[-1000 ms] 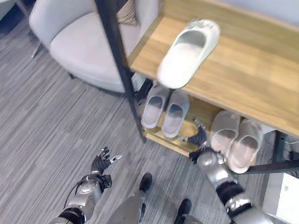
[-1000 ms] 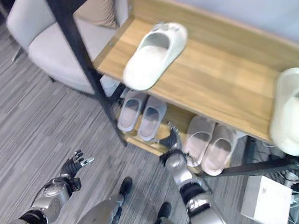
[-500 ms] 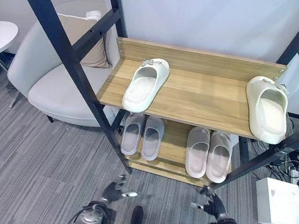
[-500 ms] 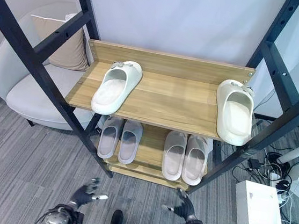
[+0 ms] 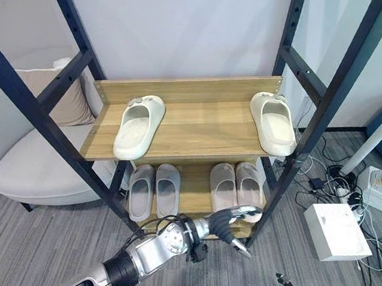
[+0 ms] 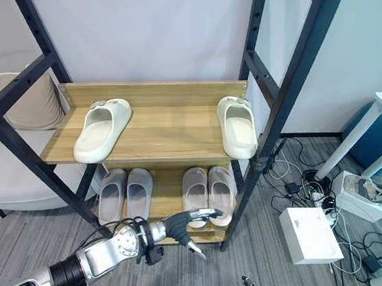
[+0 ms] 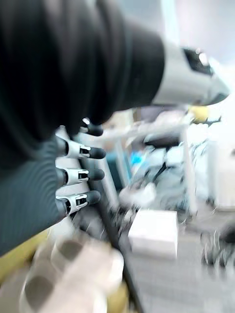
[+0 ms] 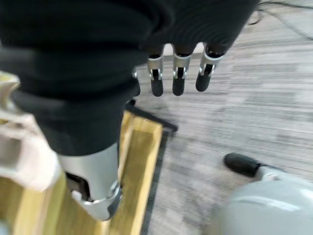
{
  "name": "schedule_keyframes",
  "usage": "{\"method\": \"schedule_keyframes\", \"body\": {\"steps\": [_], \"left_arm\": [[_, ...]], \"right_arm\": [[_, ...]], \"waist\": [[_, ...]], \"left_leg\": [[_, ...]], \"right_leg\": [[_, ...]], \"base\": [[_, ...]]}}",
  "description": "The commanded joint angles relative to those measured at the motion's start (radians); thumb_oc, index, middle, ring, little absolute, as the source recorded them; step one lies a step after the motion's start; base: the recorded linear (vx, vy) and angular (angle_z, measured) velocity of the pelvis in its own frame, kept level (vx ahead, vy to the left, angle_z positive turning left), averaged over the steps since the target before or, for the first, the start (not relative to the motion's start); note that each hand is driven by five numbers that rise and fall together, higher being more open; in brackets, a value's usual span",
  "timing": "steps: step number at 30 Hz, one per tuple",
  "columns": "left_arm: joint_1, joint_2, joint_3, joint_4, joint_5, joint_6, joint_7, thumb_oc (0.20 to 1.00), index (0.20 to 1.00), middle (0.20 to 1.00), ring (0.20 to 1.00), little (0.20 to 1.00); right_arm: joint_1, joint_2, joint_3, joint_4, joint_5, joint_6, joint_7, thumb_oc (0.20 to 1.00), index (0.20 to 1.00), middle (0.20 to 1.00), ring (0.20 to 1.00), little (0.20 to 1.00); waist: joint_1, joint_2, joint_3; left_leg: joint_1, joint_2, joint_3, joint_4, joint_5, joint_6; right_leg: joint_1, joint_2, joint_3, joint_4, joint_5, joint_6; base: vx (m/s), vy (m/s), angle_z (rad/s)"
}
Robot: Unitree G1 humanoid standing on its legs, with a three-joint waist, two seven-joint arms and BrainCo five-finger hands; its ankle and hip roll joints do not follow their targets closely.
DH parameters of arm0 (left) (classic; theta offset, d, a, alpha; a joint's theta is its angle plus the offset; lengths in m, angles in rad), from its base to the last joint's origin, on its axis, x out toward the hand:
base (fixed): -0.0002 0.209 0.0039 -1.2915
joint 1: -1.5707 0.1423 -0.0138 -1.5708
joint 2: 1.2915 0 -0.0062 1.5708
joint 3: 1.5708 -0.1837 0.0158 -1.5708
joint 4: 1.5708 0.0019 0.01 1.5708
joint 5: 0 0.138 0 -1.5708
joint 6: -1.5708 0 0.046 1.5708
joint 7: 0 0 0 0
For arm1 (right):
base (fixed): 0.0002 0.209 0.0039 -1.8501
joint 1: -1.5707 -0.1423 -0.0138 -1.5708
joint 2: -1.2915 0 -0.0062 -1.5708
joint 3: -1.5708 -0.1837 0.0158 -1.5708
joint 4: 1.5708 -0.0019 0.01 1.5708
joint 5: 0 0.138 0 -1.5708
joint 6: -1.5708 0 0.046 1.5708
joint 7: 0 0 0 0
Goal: Arrange the slippers neatly on the shoe rack.
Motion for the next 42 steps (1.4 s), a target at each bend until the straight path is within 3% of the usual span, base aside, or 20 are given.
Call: {"method": "schedule_keyframes", "body": {"steps": [1,4,7,10,13,16,20,25,28,35,42], "left_arm": [[-0.127,0.03,0.051,-0.116,-0.163,-0.056,-0.028,1.0,1.0,1.0,1.0,1.0],[-0.152,0.038,0.09,-0.199,-0.256,-0.058,-0.019,1.0,1.0,1.0,1.0,1.0],[-0.194,0.036,0.232,-0.308,-0.307,-0.109,0.07,1.0,1.0,1.0,1.0,1.0],[-0.203,0.029,0.318,-0.328,-0.259,-0.133,0.147,1.0,1.0,1.0,1.0,1.0],[-0.27,0.066,0.402,-0.249,-0.117,-0.164,0.27,1.0,1.0,1.0,1.0,1.0],[-0.279,0.108,0.486,-0.22,-0.021,-0.154,0.338,1.0,1.0,1.0,1.0,1.0],[-0.338,0.174,0.516,-0.049,0.185,-0.119,0.455,1.0,1.0,1.0,1.0,1.0],[-0.358,0.336,0.563,0.065,0.493,-0.045,0.563,1.0,1.0,1.0,1.0,1.0],[-0.371,0.414,0.567,0.138,0.61,-0.014,0.612,1.0,1.0,1.0,1.0,1.0],[-0.335,0.519,0.607,0.229,0.735,0.056,0.659,1.0,1.0,1.0,1.0,1.0],[-0.253,0.552,0.658,0.246,0.743,0.069,0.64,1.0,1.0,1.0,1.0,1.0]], "right_arm": [[-0.051,-0.014,0.003,-0.05,0.015,-0.037,0.01,1.0,1.0,1.0,1.0,1.0],[-0.04,-0.013,0.007,-0.063,0.009,-0.035,0.014,1.0,1.0,1.0,1.0,1.0],[-0.013,-0.001,0.006,-0.084,0.0,-0.032,0.019,1.0,1.0,1.0,1.0,1.0],[-0.005,0.0,-0.005,-0.11,0.007,-0.04,0.012,1.0,1.0,1.0,1.0,1.0],[0.032,0.005,0.006,-0.066,0.041,-0.052,0.051,1.0,1.0,1.0,1.0,1.0],[0.042,-0.008,-0.001,-0.137,0.032,-0.051,0.051,1.0,1.0,1.0,1.0,1.0],[0.051,-0.014,-0.01,-0.139,0.046,-0.053,0.058,1.0,1.0,1.0,1.0,1.0],[0.084,0.0,-0.01,-0.142,0.059,-0.067,0.075,1.0,1.0,1.0,1.0,1.0],[0.098,-0.01,-0.005,-0.156,0.052,-0.077,0.077,1.0,1.0,1.0,1.0,1.0],[0.117,-0.023,-0.001,-0.187,0.033,-0.083,0.077,1.0,1.0,1.0,1.0,1.0],[0.109,-0.011,0.0,-0.182,0.022,-0.072,0.072,1.0,1.0,1.0,1.0,1.0]], "waist": [[0.002,-0.037,0.053],[0.002,-0.037,0.05],[0.017,-0.041,0.043],[0.023,-0.044,0.042],[0.02,-0.044,0.036],[0.018,-0.046,0.033],[0.007,-0.042,0.029],[0.001,-0.037,0.025],[-0.003,-0.037,0.024],[-0.002,-0.038,0.023],[0.009,-0.036,0.025]], "left_leg": [[0.079,0.032,0.011,0.0,-0.069,-0.038],[0.081,0.033,0.008,0.0,-0.067,-0.04],[0.079,0.033,0.0,0.0,-0.062,-0.043],[0.081,0.033,-0.003,0.0,-0.062,-0.044],[0.084,0.035,0.002,0.0,-0.062,-0.046],[0.084,0.036,0.006,0.0,-0.062,-0.047],[0.086,0.038,0.018,0.0,-0.065,-0.049],[0.091,0.039,0.029,0.0,-0.071,-0.05],[0.094,0.04,0.033,0.0,-0.072,-0.052],[0.097,0.042,0.038,0.0,-0.075,-0.056],[0.096,0.042,0.035,0.0,-0.076,-0.055]], "right_leg": [[0.031,-0.03,-0.017,0.001,-0.056,0.045],[0.036,-0.029,-0.023,0.001,-0.058,0.043],[0.043,-0.029,-0.035,0.001,-0.06,0.042],[0.049,-0.028,-0.039,0.001,-0.062,0.04],[0.051,-0.026,-0.036,0.001,-0.062,0.04],[0.05,-0.024,-0.032,0.001,-0.06,0.039],[0.044,-0.023,-0.024,0.001,-0.056,0.041],[0.04,-0.021,-0.015,0.001,-0.054,0.043],[0.039,-0.018,-0.009,0.001,-0.055,0.044],[0.038,-0.016,-0.006,0.001,-0.056,0.045],[0.037,-0.016,-0.009,0.001,-0.058,0.044]], "base": [[0.0,0.0,0.0],[0.0,-0.01,0.01],[-0.01,-0.032,0.03],[0.0,-0.023,0.07],[0.0,0.0,0.0],[0.0,-0.002,0.0],[0.0,0.0,-0.04],[0.02,0.004,-0.06],[0.01,-0.002,-0.1],[0.0,0.0,-0.02],[0.0,0.0,0.0]]}}
